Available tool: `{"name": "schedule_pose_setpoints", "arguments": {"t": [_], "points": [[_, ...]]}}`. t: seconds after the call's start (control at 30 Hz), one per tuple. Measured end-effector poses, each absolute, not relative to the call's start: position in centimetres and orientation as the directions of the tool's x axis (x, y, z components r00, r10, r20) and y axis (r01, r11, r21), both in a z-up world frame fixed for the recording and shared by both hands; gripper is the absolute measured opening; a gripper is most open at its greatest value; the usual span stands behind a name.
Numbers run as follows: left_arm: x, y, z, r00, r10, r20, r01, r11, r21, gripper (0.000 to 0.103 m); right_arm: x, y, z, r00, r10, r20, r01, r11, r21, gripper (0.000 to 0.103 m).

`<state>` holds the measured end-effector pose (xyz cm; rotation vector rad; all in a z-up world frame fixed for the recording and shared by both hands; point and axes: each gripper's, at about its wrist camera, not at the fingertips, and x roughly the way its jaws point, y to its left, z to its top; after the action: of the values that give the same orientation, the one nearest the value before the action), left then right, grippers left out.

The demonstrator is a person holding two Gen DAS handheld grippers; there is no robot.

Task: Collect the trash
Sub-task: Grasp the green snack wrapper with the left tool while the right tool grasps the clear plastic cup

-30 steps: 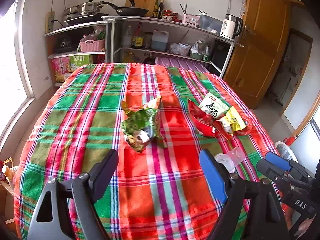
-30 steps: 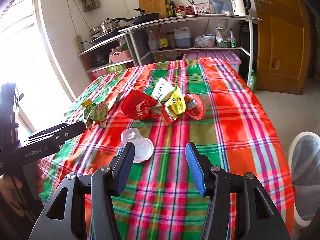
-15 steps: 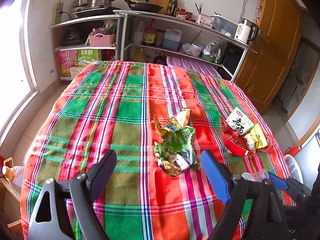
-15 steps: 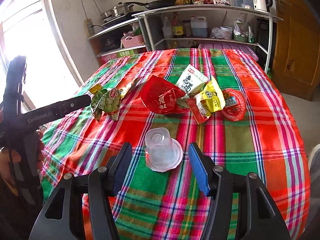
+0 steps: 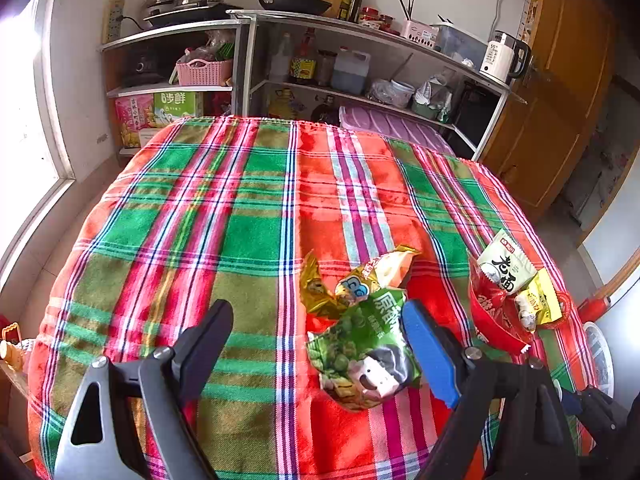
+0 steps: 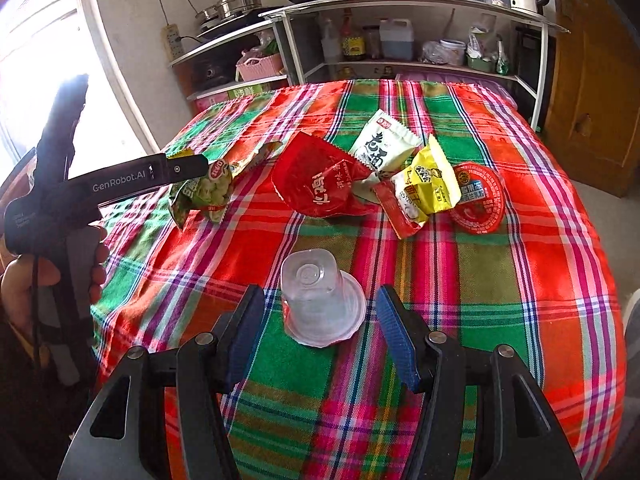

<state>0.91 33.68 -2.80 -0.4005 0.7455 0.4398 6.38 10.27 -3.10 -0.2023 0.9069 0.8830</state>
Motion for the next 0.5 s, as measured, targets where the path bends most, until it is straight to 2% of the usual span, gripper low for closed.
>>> {"name": "schedule_pose_setpoints", "arguments": {"t": [0.17,0.3,0.37,0.43,0.5], "points": [[1.5,33.6,-3.2,0.652,0.244,-0.718,-0.512,0.84,-0.179,0.086,6.6,10.3,-3.3,0.298,0.577,-0.76,-0.733,0.648,0.204,0.059],[1.7,33.5,-3.4,0.657,0.231,-0.717,-0.504,0.842,-0.191,0.074,6.7,10.3,-3.5,0.298,0.574,-0.763,-0.728,0.653,0.207,0.059],[1.8,33.4,-3.4,0.662,0.225,-0.715,-0.496,0.846,-0.193,0.065,6.8,10.3,-3.5,0.296,0.573,-0.764,-0.728,0.653,0.208,0.059],[1.9,33.3,-3.3,0.667,0.218,-0.713,-0.487,0.851,-0.195,0.055,6.7,10.4,-3.5,0.3,0.57,-0.765,-0.73,0.654,0.201,0.055],[2.0,33.1,-3.3,0.67,0.214,-0.711,-0.478,0.857,-0.193,0.051,6.6,10.5,-3.5,0.304,0.567,-0.766,-0.731,0.655,0.194,0.041]]}}
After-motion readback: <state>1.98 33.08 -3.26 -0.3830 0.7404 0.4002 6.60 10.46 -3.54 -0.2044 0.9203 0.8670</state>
